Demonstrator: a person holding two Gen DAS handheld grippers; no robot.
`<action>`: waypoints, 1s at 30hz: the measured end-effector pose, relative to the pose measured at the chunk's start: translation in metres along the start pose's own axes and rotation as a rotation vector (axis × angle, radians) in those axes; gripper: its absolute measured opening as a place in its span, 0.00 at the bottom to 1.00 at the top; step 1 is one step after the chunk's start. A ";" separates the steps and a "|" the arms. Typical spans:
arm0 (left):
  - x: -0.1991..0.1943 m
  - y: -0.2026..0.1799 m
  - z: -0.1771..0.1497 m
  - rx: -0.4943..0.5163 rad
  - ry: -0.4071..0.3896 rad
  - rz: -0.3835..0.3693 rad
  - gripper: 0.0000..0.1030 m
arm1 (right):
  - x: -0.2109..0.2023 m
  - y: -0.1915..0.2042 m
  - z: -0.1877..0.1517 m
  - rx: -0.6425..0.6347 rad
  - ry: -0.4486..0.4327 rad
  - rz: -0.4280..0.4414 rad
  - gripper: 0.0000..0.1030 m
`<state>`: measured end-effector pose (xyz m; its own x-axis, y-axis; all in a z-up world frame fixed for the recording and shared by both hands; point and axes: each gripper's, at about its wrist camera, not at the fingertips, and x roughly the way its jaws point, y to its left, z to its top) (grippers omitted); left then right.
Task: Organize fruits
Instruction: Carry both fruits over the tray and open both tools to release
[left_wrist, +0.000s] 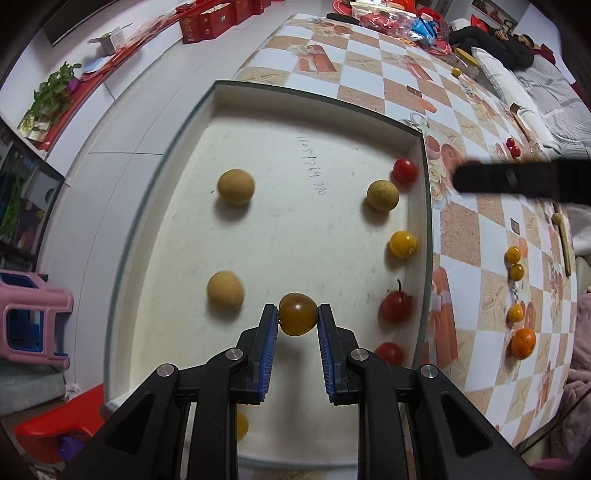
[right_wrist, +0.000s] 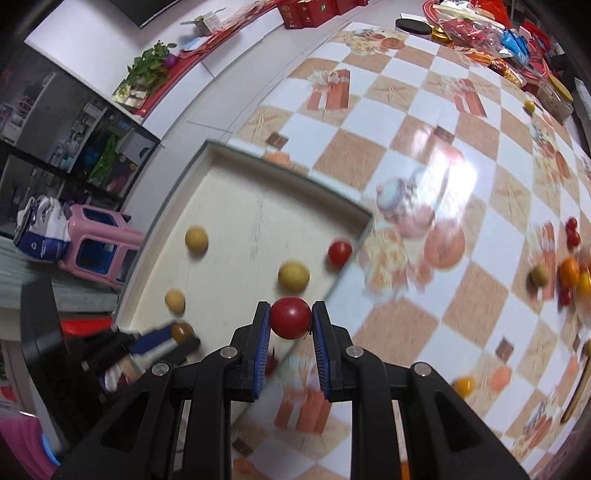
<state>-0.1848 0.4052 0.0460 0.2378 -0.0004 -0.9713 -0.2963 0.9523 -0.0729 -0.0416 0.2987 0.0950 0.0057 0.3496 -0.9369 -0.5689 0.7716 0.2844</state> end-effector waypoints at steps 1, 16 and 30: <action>0.003 -0.002 0.002 0.000 0.003 0.003 0.23 | 0.002 -0.001 0.006 0.005 -0.004 0.003 0.24; 0.022 -0.011 0.011 0.020 0.002 0.099 0.23 | 0.043 0.003 0.048 0.013 0.026 0.012 0.24; 0.022 -0.025 0.005 0.074 -0.025 0.142 0.24 | 0.081 0.009 0.060 -0.014 0.083 -0.057 0.26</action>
<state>-0.1679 0.3829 0.0279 0.2213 0.1424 -0.9648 -0.2600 0.9621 0.0823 0.0029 0.3657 0.0334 -0.0296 0.2600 -0.9652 -0.5808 0.7814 0.2283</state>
